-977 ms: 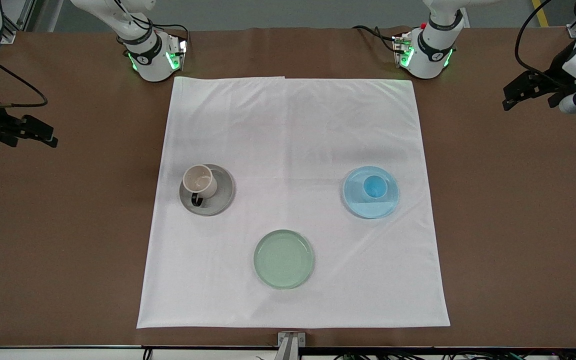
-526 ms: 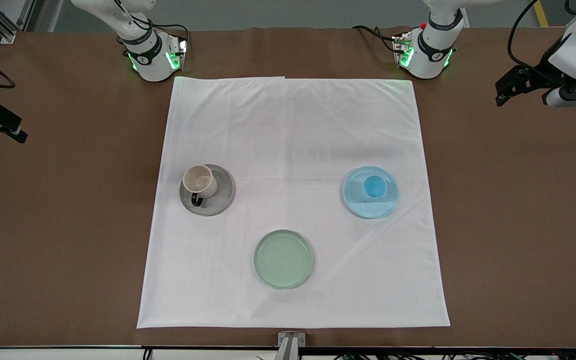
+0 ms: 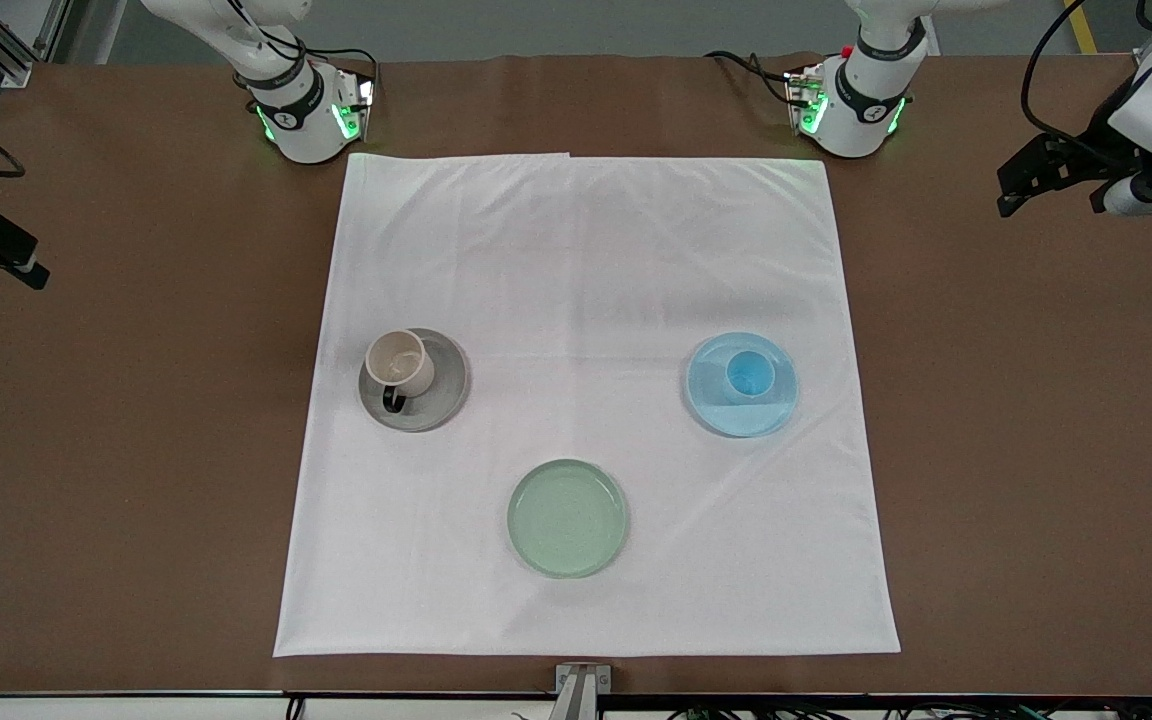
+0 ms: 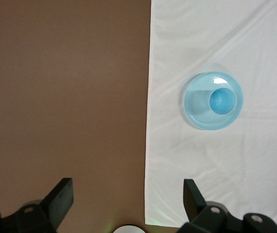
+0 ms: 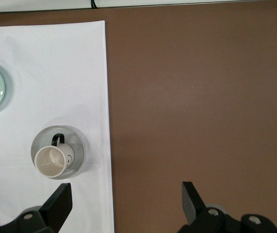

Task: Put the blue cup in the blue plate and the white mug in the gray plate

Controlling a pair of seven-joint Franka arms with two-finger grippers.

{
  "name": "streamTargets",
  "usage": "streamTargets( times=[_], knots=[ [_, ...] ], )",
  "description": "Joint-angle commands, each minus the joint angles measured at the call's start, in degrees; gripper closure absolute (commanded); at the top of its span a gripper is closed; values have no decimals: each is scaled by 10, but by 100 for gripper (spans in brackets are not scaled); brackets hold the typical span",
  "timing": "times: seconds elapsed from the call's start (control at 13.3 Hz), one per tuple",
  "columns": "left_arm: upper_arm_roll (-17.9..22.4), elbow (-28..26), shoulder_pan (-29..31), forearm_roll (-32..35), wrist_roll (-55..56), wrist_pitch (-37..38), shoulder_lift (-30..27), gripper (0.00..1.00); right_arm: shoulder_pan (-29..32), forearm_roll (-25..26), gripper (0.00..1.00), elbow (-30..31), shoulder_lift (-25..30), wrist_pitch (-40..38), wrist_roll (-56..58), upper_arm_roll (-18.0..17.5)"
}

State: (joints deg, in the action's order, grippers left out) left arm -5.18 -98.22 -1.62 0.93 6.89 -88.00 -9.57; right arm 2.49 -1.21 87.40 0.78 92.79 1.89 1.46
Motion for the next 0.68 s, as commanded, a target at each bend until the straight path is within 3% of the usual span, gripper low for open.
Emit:
streamTargets(
  times=[0.0, 0.6],
  knots=[
    [-1, 17, -4, -4, -2, -2, 9, 0, 5, 5, 0, -13, -6, -7, 1, -5],
    [-1, 33, -3, -7, -7, -1, 24, 0, 4, 7, 0, -13, -6, -7, 1, -5]
  ],
)
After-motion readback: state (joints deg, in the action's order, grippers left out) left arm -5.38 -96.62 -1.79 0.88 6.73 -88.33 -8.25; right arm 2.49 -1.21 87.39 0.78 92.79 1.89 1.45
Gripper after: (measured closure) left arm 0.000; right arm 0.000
